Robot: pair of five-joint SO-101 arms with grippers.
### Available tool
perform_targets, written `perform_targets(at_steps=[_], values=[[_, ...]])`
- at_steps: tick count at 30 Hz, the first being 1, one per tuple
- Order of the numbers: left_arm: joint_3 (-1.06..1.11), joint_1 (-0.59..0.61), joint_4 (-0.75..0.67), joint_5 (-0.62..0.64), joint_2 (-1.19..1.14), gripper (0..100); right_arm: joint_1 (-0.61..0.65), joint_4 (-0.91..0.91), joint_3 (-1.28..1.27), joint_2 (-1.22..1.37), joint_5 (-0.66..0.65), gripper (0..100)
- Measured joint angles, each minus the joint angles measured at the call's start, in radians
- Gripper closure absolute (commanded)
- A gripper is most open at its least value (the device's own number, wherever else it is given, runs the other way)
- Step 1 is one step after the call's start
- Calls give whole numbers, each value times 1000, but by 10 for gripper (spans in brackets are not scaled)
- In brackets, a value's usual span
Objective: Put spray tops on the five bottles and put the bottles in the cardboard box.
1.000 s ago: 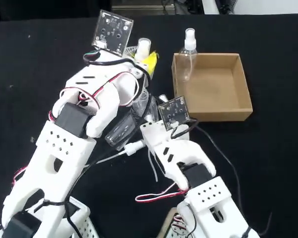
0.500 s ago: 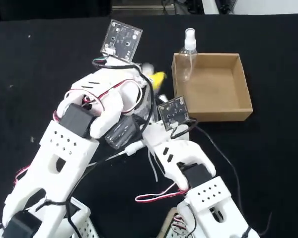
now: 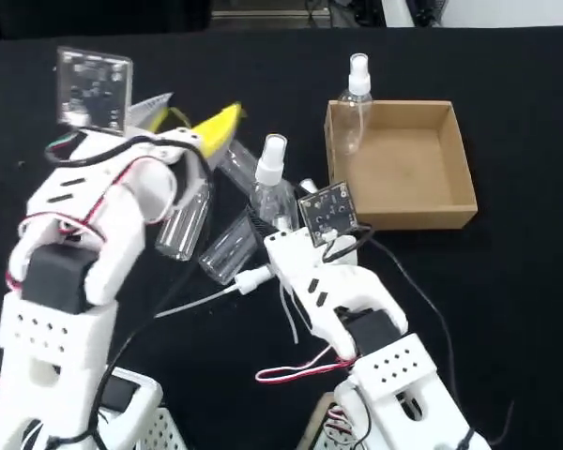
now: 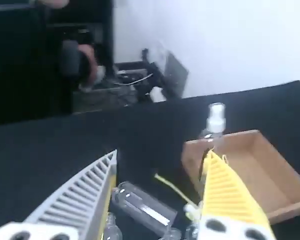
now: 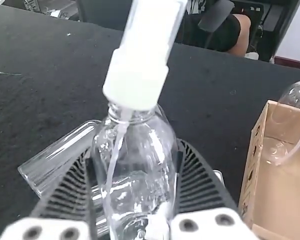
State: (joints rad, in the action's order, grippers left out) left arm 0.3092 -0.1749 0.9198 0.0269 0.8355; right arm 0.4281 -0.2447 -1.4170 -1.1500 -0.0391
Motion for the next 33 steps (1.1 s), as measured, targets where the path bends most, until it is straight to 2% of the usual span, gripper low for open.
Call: perform_targets(at_steps=[2, 6, 8, 10, 16, 21, 33], values=[[60, 6, -48, 0, 6, 736, 0, 0, 0, 0, 0, 988], [212, -18, -261, 0, -12, 736, 0, 0, 0, 0, 0, 988], [245, -54, -362, 0, -44, 735, 0, 0, 0, 0, 0, 988], [247, -94, -399, -2, -72, 734, 0, 0, 0, 0, 0, 988], [226, -115, -402, -17, -150, 736, 0, 0, 0, 0, 0, 988], [222, -115, -367, -124, -198, 736, 2, 0, -2, 0, -3, 988], [215, -118, -242, -163, -64, 736, 3, -2, -2, 0, -2, 988]])
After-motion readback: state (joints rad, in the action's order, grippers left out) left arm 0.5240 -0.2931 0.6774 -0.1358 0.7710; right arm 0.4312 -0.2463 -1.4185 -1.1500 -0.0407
